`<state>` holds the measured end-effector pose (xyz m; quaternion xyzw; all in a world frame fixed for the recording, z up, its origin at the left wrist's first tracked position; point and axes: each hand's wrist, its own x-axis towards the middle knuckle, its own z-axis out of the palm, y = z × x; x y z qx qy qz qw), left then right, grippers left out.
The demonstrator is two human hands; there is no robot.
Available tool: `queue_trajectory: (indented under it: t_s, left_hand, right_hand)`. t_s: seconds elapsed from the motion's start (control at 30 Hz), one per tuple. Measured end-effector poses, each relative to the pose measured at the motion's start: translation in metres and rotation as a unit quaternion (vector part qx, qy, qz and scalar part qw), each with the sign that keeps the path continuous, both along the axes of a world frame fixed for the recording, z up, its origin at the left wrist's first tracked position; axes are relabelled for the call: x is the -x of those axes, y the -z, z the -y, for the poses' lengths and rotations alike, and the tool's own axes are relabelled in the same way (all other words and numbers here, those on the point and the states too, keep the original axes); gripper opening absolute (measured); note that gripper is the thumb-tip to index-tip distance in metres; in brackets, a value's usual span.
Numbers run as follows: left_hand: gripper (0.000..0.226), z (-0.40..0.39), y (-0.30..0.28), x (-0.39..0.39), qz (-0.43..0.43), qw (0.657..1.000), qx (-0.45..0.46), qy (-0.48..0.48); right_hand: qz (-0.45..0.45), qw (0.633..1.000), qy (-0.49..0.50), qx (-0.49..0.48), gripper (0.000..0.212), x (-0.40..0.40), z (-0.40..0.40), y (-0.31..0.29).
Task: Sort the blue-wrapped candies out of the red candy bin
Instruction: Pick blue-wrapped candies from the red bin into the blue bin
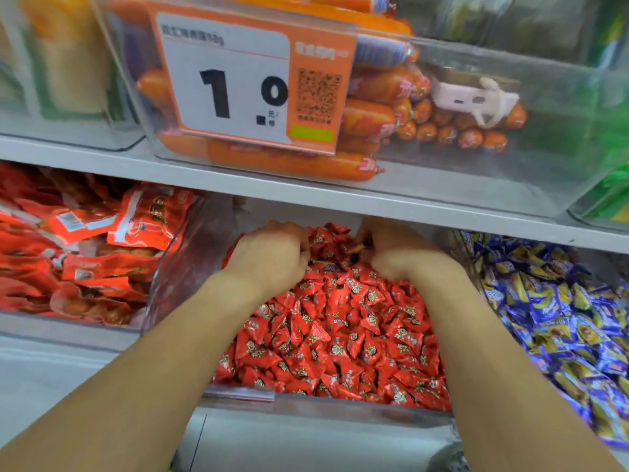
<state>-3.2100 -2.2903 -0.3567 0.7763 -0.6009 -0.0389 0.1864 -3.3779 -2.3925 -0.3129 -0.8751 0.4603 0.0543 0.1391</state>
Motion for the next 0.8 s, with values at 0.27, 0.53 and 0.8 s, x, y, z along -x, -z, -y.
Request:
queue_trajectory:
  t_s: [0.27,0.53,0.8]
  left_hand:
    - [0.033,0.017,0.001,0.016,-0.037,0.995,-0.045,0.086]
    - [0.009,0.019,0.004,0.018,-0.085,0.996,-0.022,0.01]
    - [0.013,-0.003,-0.03,0.024,-0.392,0.918,-0.022,-0.049]
  right_hand:
    - [0.03,0.999,0.005,0.016,0.026,0.001,0.005,0.013]
    - [0.06,0.998,0.031,-0.006,0.038,0.01,0.005,-0.005]
    - [0.191,0.976,0.055,-0.094,0.034,0.019,-0.01,-0.01]
